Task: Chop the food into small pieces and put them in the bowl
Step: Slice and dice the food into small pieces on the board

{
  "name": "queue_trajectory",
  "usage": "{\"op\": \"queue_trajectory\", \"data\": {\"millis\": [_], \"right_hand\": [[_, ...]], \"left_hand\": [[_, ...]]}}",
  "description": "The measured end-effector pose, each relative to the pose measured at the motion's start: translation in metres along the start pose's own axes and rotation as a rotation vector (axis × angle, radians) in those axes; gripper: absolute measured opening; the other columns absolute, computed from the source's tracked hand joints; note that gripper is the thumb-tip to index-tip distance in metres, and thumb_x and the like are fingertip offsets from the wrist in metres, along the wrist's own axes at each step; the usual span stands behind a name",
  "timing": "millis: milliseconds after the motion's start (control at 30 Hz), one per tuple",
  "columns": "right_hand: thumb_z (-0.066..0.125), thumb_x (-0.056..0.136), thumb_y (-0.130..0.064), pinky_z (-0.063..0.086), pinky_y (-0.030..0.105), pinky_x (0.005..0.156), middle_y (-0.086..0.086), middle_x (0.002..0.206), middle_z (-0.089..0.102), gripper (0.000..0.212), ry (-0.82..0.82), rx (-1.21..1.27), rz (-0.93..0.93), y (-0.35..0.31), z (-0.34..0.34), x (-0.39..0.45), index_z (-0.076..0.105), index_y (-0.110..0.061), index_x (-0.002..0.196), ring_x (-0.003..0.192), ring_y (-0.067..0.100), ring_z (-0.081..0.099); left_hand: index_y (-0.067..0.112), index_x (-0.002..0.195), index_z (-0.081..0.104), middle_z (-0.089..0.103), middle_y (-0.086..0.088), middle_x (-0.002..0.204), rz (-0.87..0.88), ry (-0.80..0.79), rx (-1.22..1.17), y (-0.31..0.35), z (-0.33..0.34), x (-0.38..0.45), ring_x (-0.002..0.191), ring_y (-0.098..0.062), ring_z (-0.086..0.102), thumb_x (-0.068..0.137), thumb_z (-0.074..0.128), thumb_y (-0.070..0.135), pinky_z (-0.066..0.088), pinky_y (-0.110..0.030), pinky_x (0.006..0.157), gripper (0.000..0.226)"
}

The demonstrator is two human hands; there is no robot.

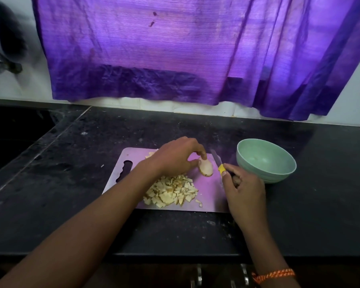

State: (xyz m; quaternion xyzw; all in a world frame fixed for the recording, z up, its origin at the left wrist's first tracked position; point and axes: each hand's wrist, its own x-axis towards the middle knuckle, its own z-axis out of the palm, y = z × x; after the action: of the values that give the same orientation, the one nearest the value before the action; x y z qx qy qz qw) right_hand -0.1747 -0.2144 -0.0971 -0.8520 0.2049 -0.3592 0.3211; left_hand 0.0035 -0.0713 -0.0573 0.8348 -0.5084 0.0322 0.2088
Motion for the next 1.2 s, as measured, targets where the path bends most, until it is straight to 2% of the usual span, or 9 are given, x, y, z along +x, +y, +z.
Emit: {"op": "queue_trajectory", "data": {"millis": [100, 200, 333, 467, 600, 733, 933, 1067, 1200], "right_hand": [[0.067, 0.093, -0.039, 0.058, 0.040, 0.074, -0.008, 0.084, 0.072, 0.033, -0.097, -0.098, -0.013, -0.002, -0.001, -0.002, 0.072, -0.032, 0.125, 0.083, 0.020, 0.066], [0.063, 0.094, -0.041, 0.054, 0.039, 0.070, -0.001, 0.090, 0.073, 0.032, -0.185, -0.248, -0.055, -0.007, -0.001, -0.005, 0.067, -0.035, 0.125, 0.086, 0.028, 0.065], [0.049, 0.096, -0.045, 0.037, 0.036, 0.063, 0.002, 0.089, 0.067, 0.028, -0.236, -0.367, -0.080, -0.008, 0.002, -0.005, 0.056, -0.036, 0.121, 0.086, 0.033, 0.060], [0.051, 0.094, -0.042, 0.051, 0.040, 0.071, 0.004, 0.095, 0.072, 0.042, -0.202, -0.325, -0.076, -0.008, 0.000, -0.005, 0.060, -0.035, 0.135, 0.090, 0.034, 0.063], [0.056, 0.095, -0.038, 0.052, 0.040, 0.073, 0.006, 0.097, 0.073, 0.044, -0.206, -0.299, -0.074, -0.010, 0.000, -0.006, 0.061, -0.035, 0.139, 0.092, 0.034, 0.063], [0.046, 0.091, -0.046, 0.054, 0.041, 0.073, 0.006, 0.093, 0.072, 0.050, -0.212, -0.293, -0.087, -0.009, 0.001, -0.006, 0.058, -0.036, 0.139, 0.089, 0.034, 0.063], [0.040, 0.090, -0.052, 0.049, 0.037, 0.069, 0.003, 0.094, 0.070, 0.054, -0.239, -0.351, -0.106, -0.003, 0.006, -0.002, 0.056, -0.040, 0.139, 0.089, 0.031, 0.063], [0.050, 0.096, -0.045, 0.039, 0.036, 0.067, 0.006, 0.098, 0.069, 0.043, -0.244, -0.417, -0.128, -0.006, 0.008, -0.001, 0.059, -0.039, 0.137, 0.091, 0.031, 0.062], [0.050, 0.098, -0.043, 0.040, 0.037, 0.070, 0.006, 0.100, 0.068, 0.042, -0.274, -0.419, -0.124, -0.012, 0.003, -0.006, 0.057, -0.039, 0.139, 0.094, 0.031, 0.061]], "left_hand": [[0.035, 0.127, 0.070, 0.064, 0.009, 0.134, 0.001, -0.008, 0.113, 0.008, 0.010, 0.001, 0.122, -0.016, 0.056, 0.098, 0.067, 0.053, 0.052, -0.042, 0.093, 0.033], [0.034, 0.122, 0.069, 0.066, 0.009, 0.130, -0.020, -0.005, 0.163, 0.012, 0.013, 0.003, 0.117, -0.016, 0.057, 0.094, 0.068, 0.062, 0.051, -0.039, 0.087, 0.040], [0.034, 0.120, 0.072, 0.068, 0.010, 0.129, -0.017, 0.051, 0.226, 0.013, 0.014, 0.004, 0.116, -0.017, 0.059, 0.093, 0.068, 0.065, 0.048, -0.038, 0.087, 0.041], [0.031, 0.130, 0.071, 0.066, 0.008, 0.138, -0.052, 0.049, 0.269, 0.005, 0.013, 0.004, 0.123, -0.018, 0.058, 0.099, 0.063, 0.058, 0.048, -0.041, 0.097, 0.042], [0.031, 0.127, 0.071, 0.067, 0.010, 0.137, -0.083, 0.022, 0.185, 0.001, 0.012, 0.001, 0.125, -0.017, 0.058, 0.098, 0.066, 0.058, 0.049, -0.038, 0.091, 0.040], [0.031, 0.124, 0.072, 0.070, 0.007, 0.130, -0.128, 0.031, 0.120, 0.001, 0.015, 0.002, 0.121, -0.018, 0.061, 0.095, 0.071, 0.056, 0.050, -0.036, 0.086, 0.038], [0.034, 0.123, 0.073, 0.070, 0.008, 0.132, -0.170, 0.008, 0.064, -0.002, 0.016, 0.003, 0.120, -0.018, 0.063, 0.090, 0.074, 0.062, 0.057, -0.044, 0.092, 0.043], [0.032, 0.124, 0.073, 0.070, 0.008, 0.132, -0.170, 0.012, 0.061, -0.002, 0.017, 0.003, 0.119, -0.018, 0.064, 0.091, 0.074, 0.060, 0.057, -0.042, 0.091, 0.044], [0.035, 0.119, 0.072, 0.071, 0.007, 0.126, -0.173, 0.032, 0.114, -0.001, 0.018, 0.004, 0.116, -0.019, 0.064, 0.089, 0.073, 0.067, 0.057, -0.042, 0.088, 0.045]]}}
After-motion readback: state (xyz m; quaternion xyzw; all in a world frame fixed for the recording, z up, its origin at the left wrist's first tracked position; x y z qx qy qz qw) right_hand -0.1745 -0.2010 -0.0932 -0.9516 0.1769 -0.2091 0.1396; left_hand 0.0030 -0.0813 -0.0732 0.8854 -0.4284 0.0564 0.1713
